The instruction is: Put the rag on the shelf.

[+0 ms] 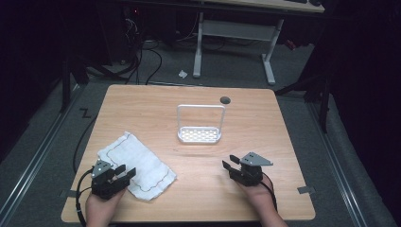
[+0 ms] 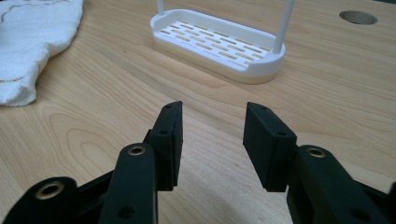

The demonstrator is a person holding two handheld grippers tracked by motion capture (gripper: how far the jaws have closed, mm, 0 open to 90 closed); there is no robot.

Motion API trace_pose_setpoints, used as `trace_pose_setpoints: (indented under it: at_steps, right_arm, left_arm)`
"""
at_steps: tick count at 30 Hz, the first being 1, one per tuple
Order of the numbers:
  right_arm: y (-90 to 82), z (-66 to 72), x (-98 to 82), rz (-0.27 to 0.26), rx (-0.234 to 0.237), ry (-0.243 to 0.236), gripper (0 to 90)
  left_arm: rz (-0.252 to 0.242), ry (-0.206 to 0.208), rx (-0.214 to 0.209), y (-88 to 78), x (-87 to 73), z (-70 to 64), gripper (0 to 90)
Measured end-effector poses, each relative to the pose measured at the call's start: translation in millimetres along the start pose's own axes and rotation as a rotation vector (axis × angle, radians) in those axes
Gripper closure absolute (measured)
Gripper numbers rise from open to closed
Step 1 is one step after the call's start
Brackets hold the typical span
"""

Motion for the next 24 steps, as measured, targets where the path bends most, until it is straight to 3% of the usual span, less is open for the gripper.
trace_pose_setpoints:
  at_steps: [3, 8, 9, 10, 11, 12, 13, 16, 19, 22, 24]
  right_arm:
    - [0.4, 3.0, -1.5, 0.010, 0.002, -0.006, 58.6]
    - [2.9, 7.3, -0.7, 0.015, 0.006, -0.016, 58.2]
    - [3.7, 7.7, -0.8, 0.018, 0.006, -0.013, 58.2]
    - [5.9, 8.0, -1.3, 0.024, 0.002, -0.022, 58.2]
    - [6.7, 8.2, -1.5, 0.026, 0.001, -0.024, 58.2]
    - [6.7, 8.2, -1.5, 0.026, 0.001, -0.024, 58.2]
    - [7.4, 8.7, -1.6, 0.027, 0.003, -0.024, 58.3]
    - [8.5, 11.3, -2.1, 0.030, 0.015, -0.032, 58.4]
    - [7.7, 13.7, -2.2, 0.032, 0.026, -0.040, 58.9]
    - [6.4, 15.5, -1.4, 0.026, 0.034, -0.042, 60.3]
    - [5.9, 16.4, -0.6, 0.022, 0.041, -0.042, 61.6]
  left_arm:
    - [-0.014, -0.007, 0.002, -2.2, 0.6, 0.7, 48.8]
    - [0.013, -0.016, -0.003, -0.9, -2.8, 3.7, 49.4]
    - [0.027, -0.003, 0.012, -0.8, -3.9, 3.5, 55.2]
    - [0.063, 0.015, 0.039, 1.0, -6.0, 3.4, 75.9]
    - [0.171, 0.068, 0.081, 10.6, -13.8, 2.8, 84.4]
    - [0.171, 0.068, 0.081, 10.6, -13.8, 2.8, 88.1]
    - [0.152, 0.097, 0.093, 12.6, -14.7, 0.7, 88.1]
    - [0.168, 0.178, 0.106, 17.9, -12.8, -8.6, 90.0]
    - [0.173, 0.202, 0.067, 21.4, -13.7, -20.5, 90.0]
    - [0.175, 0.256, 0.043, 23.7, -16.6, -36.2, 90.0]
    - [0.176, 0.260, 0.006, 25.6, -18.3, -46.2, 90.0]
Point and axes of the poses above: each handheld gripper's, and its own axes: y roughly forward along the jaws, x roughly out of its top, z roughly to its left, the point moved 4 cm from there along y, roughly forward along the jaws
